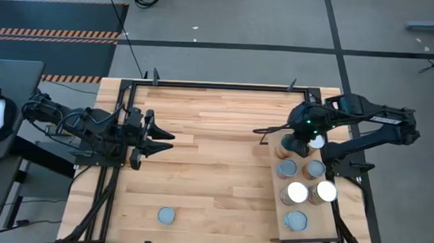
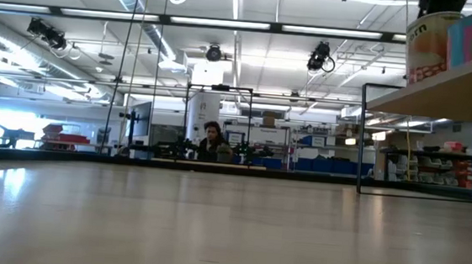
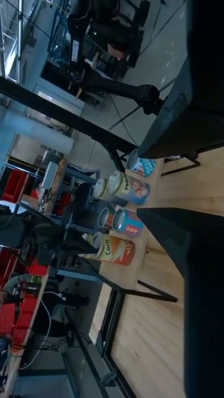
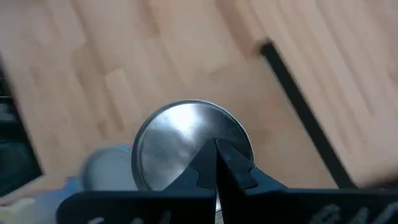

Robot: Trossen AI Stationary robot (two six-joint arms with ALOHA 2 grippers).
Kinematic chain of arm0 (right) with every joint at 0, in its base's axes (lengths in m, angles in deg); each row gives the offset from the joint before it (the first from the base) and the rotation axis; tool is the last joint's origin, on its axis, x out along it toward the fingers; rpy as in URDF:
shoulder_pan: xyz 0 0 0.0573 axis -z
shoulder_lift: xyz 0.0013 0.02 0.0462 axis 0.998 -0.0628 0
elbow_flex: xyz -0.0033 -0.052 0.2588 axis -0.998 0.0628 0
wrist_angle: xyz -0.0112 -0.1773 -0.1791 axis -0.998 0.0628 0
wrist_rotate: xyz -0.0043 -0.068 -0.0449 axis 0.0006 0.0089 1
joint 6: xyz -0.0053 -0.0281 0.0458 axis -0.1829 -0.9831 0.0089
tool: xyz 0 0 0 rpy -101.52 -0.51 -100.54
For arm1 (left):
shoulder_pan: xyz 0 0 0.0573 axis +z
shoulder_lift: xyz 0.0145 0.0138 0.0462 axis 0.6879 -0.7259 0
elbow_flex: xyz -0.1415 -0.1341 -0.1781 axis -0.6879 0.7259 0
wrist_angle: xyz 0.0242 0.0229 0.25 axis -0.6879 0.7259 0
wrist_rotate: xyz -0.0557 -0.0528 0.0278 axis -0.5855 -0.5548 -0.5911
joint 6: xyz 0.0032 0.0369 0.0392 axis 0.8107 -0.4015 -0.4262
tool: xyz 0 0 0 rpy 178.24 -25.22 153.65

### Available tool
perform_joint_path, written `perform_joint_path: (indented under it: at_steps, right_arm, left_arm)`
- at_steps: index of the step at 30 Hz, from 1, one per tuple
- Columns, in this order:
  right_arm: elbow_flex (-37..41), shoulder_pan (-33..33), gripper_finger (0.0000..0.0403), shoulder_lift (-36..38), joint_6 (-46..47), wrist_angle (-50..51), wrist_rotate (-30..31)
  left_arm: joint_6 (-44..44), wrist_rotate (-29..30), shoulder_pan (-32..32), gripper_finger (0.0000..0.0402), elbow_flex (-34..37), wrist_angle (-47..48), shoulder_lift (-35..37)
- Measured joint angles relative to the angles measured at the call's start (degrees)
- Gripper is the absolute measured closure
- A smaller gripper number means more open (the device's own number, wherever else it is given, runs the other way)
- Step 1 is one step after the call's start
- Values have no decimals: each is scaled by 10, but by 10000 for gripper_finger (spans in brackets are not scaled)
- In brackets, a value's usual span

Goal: Pick and place cans onto a shelf
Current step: Adjust the cans on the shelf

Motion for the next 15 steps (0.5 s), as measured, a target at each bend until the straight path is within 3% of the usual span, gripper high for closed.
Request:
perform_joint_path:
  at_steps: [8,15]
  right_arm:
    - [5,1,400,33,40,-2,45]
    - [5,0,400,22,32,-30,35]
  left_arm:
    - [0,0,0,257,0,0,0]
    - [0,0,0,257,0,-10,0]
